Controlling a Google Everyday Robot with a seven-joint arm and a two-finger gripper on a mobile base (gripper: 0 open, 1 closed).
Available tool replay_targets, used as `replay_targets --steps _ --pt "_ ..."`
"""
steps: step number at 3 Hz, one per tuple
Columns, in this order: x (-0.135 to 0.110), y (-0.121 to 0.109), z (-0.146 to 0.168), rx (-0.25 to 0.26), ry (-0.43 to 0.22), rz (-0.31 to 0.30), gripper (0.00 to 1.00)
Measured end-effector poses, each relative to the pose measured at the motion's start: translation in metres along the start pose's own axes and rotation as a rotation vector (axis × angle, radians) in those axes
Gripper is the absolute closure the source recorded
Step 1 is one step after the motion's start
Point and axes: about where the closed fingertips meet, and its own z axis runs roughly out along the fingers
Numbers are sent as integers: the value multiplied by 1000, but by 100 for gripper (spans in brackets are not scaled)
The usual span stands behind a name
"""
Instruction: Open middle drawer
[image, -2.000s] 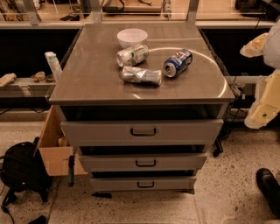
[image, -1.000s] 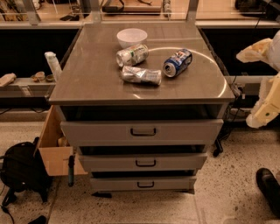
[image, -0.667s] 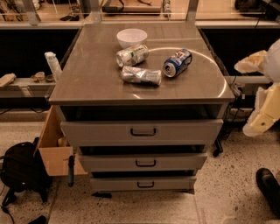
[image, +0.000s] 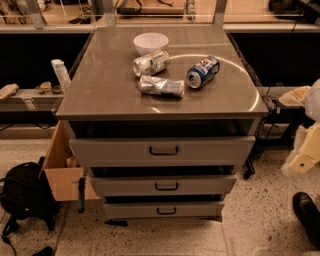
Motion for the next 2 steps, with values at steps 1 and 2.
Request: replay_targets --steps 1,2 --pt "24 -1 14 27 35 35 0" --pt "41 -3 29 30 50 54 0"
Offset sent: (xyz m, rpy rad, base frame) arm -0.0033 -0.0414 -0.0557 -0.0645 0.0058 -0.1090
